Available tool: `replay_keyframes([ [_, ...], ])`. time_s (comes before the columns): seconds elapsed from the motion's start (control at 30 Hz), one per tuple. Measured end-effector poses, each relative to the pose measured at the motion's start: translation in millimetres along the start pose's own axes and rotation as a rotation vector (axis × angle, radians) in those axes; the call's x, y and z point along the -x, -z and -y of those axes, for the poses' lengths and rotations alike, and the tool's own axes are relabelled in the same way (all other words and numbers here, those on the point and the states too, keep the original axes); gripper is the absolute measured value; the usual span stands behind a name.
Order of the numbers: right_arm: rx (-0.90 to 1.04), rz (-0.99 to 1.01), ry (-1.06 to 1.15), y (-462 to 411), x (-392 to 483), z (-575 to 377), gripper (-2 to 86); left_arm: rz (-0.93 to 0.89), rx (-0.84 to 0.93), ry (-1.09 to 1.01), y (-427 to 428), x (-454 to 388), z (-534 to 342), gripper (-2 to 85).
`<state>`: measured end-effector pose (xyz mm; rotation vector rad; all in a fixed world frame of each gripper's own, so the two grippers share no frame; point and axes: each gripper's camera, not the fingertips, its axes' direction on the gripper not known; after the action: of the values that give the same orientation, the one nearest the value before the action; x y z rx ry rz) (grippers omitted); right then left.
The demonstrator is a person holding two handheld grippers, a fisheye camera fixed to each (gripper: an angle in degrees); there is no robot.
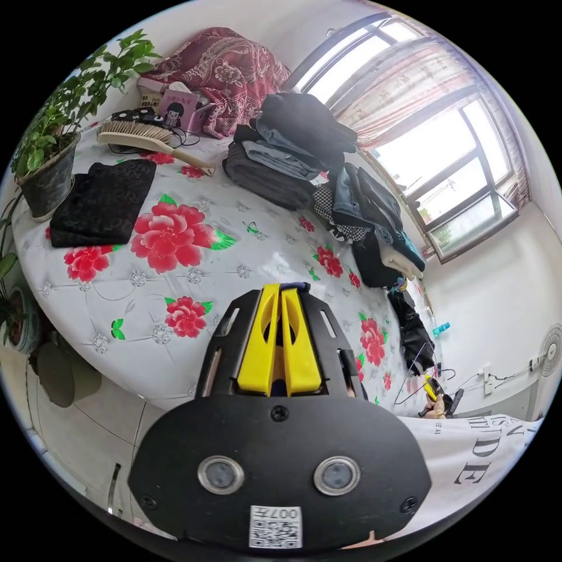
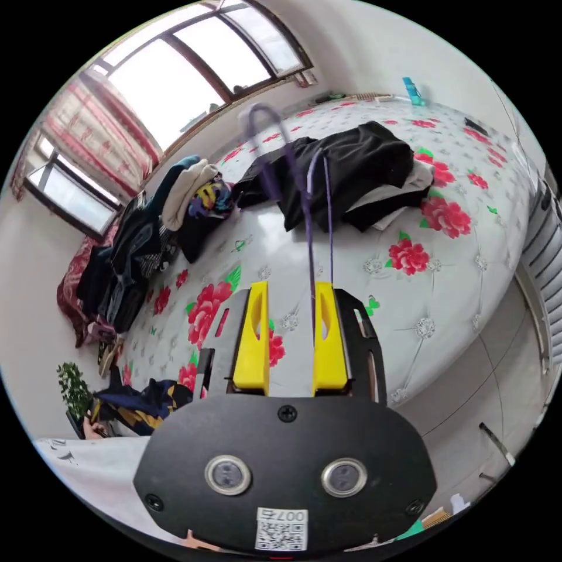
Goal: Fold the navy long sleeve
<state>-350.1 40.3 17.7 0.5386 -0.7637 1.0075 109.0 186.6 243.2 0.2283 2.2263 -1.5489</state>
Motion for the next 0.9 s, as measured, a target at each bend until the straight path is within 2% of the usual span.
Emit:
replay_keyframes([
  [0.13,0.144,0.050,0.386,-45.0,100.7,-38.6,9.5,-0.024,0.000,0.007,7.9,4.2,-6.0,-1.0],
  [0.17,0.154,-0.010,0.497,-58.8,129.4,-50.8,9.2,-0.029,0.000,0.010,9.3,5.4,-6.9,-1.0],
  [0.27,0.107,-0.193,0.525,-91.1,160.6,-63.7,7.9,-0.040,0.007,0.004,13.0,6.1,-7.9,-1.0],
  [0.4,0.200,-0.118,0.612,-118.7,186.2,-74.3,6.5,-0.040,0.023,-0.029,17.4,5.2,-7.3,-1.0],
  [0.47,0.283,-0.079,0.777,-143.3,213.3,-100.9,5.9,-0.044,0.028,-0.040,18.8,6.4,-8.9,-1.0],
  [0.53,0.377,-0.067,0.820,-172.1,221.2,-119.2,5.4,-0.057,0.031,-0.035,18.2,9.1,-10.9,-1.0],
  [0.63,0.546,-0.078,0.748,-220.0,201.2,-132.3,4.4,-0.084,0.037,-0.016,17.5,15.2,-13.0,-1.0],
  [0.67,0.441,-0.099,0.717,-212.5,189.2,-127.7,3.8,-0.087,0.040,-0.015,18.5,16.7,-13.1,-1.0],
  [0.7,0.433,-0.185,0.691,-213.0,181.9,-123.8,3.4,-0.087,0.041,-0.018,19.3,17.2,-13.0,-1.0],
  [0.77,0.440,-0.502,0.529,-209.4,134.3,-98.0,1.9,-0.079,0.048,-0.036,22.7,18.2,-13.0,-1.0],
  [0.87,0.413,-0.631,0.263,-173.2,69.3,-71.4,1.7,-0.083,0.057,-0.043,24.0,21.4,-14.6,-1.0],
  [0.9,0.392,-0.635,0.245,-164.3,64.3,-69.5,2.0,-0.085,0.058,-0.042,23.9,22.2,-15.1,-1.0],
])
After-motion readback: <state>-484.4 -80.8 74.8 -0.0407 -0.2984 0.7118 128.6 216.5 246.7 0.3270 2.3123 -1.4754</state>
